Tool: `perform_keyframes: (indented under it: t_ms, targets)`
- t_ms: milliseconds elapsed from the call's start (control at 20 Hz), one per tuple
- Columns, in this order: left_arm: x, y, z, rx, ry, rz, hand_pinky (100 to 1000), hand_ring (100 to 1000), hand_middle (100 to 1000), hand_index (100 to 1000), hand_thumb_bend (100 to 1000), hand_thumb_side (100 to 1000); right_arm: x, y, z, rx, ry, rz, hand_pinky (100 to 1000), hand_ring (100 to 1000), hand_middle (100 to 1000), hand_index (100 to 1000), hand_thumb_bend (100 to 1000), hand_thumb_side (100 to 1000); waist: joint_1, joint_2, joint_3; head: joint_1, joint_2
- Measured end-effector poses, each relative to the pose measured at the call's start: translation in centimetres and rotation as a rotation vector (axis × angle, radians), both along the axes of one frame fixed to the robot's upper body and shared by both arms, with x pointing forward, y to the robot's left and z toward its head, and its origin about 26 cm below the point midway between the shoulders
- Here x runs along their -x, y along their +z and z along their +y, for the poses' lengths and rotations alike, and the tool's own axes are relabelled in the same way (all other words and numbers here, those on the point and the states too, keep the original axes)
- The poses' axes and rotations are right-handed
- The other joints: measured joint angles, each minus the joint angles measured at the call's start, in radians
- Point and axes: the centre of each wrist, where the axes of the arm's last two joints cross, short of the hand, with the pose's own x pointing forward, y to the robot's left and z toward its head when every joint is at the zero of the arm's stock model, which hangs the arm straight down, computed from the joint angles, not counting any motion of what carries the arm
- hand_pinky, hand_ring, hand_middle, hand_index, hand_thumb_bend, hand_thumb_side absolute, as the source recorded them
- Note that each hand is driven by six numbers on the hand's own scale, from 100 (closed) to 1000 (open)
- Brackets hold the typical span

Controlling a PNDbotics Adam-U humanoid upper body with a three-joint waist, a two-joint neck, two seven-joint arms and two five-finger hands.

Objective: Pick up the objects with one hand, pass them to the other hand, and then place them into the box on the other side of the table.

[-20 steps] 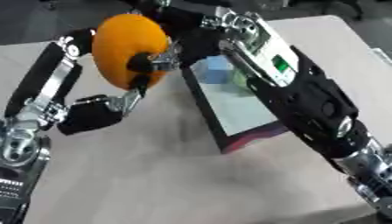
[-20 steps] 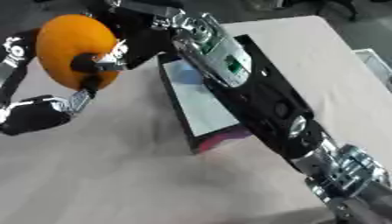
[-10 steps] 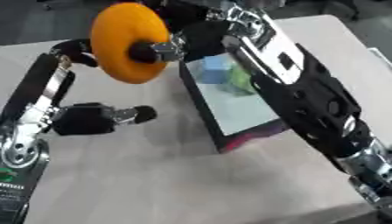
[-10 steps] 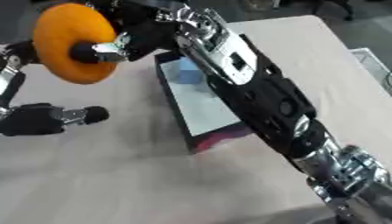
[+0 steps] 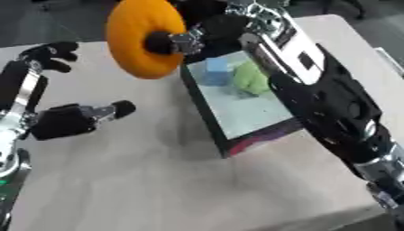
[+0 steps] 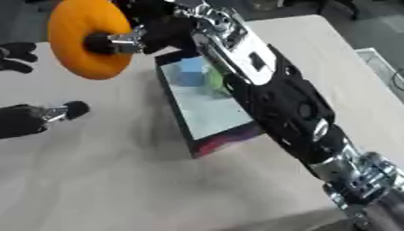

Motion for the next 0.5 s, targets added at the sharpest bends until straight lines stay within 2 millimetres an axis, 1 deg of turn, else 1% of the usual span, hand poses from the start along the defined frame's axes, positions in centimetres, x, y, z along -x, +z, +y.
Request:
perform_keyframes:
  t_ms: [50, 100, 150, 350, 500]
  targets:
    - [-0.1, -0.2, 0.6, 0.002, 0.016, 0.008, 937, 727, 714, 849, 863, 549, 0.1, 0.0, -0.4, -0.004, -0.011, -0.001, 903, 807, 590, 514, 426, 255, 0.000, 0.000, -0.003, -0.006, 0.003]
    - [-0.2, -0.4, 1.3, 0.007, 0.033, 0.015, 936, 724, 712, 845, 853, 553, 0.1, -0.1, -0.8, -0.009, -0.022, 0.000, 903, 808, 593, 515, 416, 275, 0.000, 0.000, -0.007, -0.011, 0.007]
    - [-0.2, -0.6, 1.9, 0.010, 0.049, 0.018, 935, 722, 709, 844, 831, 562, 0.1, -0.2, -1.2, -0.014, -0.035, -0.001, 903, 808, 591, 516, 426, 252, 0.000, 0.000, -0.010, -0.017, 0.009]
    - [-0.3, -0.9, 3.9, 0.029, 0.104, 0.024, 932, 719, 704, 842, 800, 572, 0.4, -0.5, -2.8, -0.037, -0.086, -0.015, 902, 807, 592, 519, 426, 248, 0.000, 0.000, -0.020, -0.034, 0.017]
    - [-0.2, -0.8, 5.1, 0.042, 0.129, 0.019, 931, 717, 702, 841, 790, 571, 0.4, -0.7, -3.7, -0.051, -0.124, -0.030, 901, 806, 591, 519, 426, 246, 0.000, 0.000, -0.023, -0.040, 0.021]
